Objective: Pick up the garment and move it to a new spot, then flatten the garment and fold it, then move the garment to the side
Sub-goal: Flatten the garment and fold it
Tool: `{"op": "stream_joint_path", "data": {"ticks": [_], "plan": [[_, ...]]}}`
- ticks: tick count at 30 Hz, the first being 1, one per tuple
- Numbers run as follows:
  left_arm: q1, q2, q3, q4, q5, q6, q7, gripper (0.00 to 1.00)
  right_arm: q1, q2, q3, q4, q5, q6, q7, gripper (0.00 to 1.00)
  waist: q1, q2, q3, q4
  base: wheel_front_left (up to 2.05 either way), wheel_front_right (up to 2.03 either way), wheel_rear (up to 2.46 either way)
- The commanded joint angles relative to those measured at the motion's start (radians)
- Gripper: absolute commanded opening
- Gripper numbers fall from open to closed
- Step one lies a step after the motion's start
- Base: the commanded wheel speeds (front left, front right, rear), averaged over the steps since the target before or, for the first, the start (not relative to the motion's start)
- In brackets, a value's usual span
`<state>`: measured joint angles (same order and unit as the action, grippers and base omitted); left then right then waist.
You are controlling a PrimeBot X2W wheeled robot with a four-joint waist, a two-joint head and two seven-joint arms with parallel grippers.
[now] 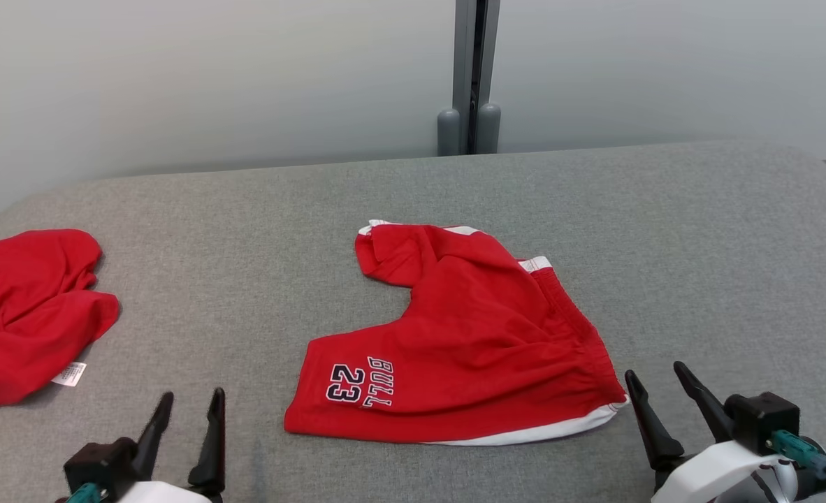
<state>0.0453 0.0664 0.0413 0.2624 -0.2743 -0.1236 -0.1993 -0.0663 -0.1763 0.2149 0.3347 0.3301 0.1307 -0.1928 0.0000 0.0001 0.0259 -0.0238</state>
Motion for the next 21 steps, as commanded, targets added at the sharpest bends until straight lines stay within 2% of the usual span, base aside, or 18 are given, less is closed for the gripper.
{"op": "stream_joint_path", "data": {"ticks": [1, 5, 10, 21], "plan": [[-0.021, 0.016, -0.019, 0.029, -0.02, -0.007, 0.044, 1.0, -0.024, -0.017, 0.021, 0.021, 0.014, 0.0, 0.015, 1.0, 0.0, -0.0001, 0.01, 0.002, 0.0, 0.0, 0.0], [-0.042, 0.049, -0.086, 0.078, -0.055, -0.007, 0.151, 1.0, -0.066, -0.037, 0.075, 0.06, 0.034, 0.0, 0.049, 1.0, 0.0, -0.0001, 0.032, 0.008, 0.0, 0.0, 0.0], [-0.075, 0.097, -0.193, 0.111, -0.123, -0.007, 0.237, 1.0, -0.113, -0.054, 0.125, 0.091, 0.062, 0.0, 0.075, 1.0, 0.0, -0.0001, 0.066, 0.012, 0.0, 0.0, 0.0], [-0.174, 0.161, -0.392, 0.171, -0.238, -0.007, 0.262, 1.0, -0.171, -0.064, 0.196, 0.132, 0.098, 0.0, 0.085, 1.0, 0.0, -0.0001, 0.117, -0.001, 0.0, 0.0, 0.0]]}}
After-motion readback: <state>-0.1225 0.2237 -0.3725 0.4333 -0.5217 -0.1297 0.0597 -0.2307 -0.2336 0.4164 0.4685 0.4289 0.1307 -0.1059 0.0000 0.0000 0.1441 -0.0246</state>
